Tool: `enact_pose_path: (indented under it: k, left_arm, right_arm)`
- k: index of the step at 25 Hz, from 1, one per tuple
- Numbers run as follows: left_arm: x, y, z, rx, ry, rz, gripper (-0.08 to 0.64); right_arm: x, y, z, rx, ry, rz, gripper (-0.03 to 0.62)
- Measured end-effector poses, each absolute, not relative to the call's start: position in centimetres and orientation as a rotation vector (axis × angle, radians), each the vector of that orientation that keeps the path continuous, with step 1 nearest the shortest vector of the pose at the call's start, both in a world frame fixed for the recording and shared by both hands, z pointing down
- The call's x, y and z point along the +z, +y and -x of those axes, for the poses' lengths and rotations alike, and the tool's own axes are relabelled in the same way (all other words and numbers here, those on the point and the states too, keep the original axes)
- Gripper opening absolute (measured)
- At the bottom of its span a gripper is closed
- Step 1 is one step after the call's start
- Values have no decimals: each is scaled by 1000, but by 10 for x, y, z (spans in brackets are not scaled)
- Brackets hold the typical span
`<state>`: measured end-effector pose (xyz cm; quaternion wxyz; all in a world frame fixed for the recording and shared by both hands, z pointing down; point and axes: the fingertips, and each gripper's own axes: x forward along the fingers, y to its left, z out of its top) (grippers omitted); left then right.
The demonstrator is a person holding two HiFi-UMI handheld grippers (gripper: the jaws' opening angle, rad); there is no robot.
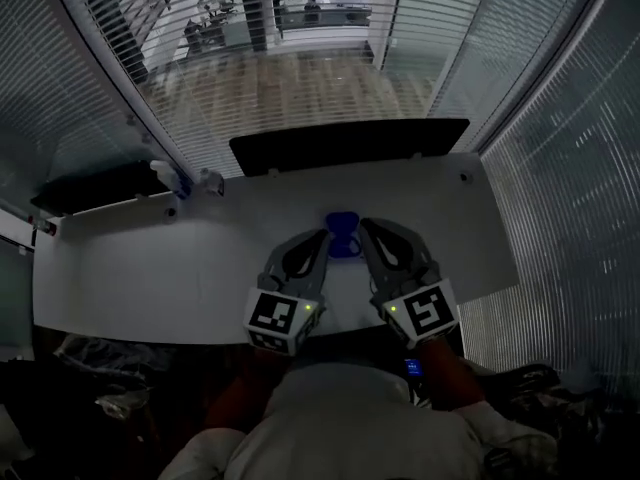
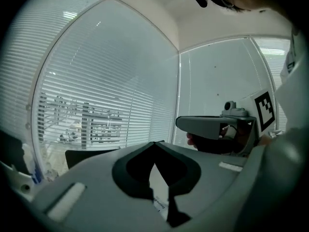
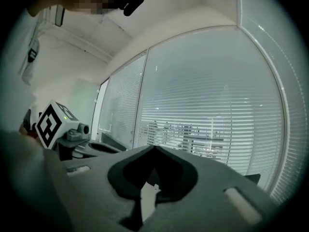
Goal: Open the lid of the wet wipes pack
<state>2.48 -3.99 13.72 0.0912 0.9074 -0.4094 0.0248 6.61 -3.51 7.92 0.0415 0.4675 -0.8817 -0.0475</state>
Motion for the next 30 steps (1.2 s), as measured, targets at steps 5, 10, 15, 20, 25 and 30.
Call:
enact_pose_path:
  k: [5,10,15,20,25,30]
  left_arm:
    - [126,-21,-25,49,-1219,-2725,2]
    - [118,3,-23,5,-1207,-2731,2]
    - [110,21,-17,-50,-1220,-2719,3]
    - [113,27,-16,-54,-1214,-2718,3]
    - [115,28,-19,-58,-1193,-2708,3]
    - [117,28,-21,-43,-1174,-2710,3]
  right_arm:
    - [67,-4,-60,-111,-2765,-1457,2]
    - [71,27,-55,-54,-2775,-1446,2]
    - [77,48,-52,-33,-2769,-1434,2]
    - [79,58,-48,-7,-2786,-1438,2]
    - [82,56,-51,63,-2810,-1441,2]
    - [79,53,-50,25,-2806,-1435,0]
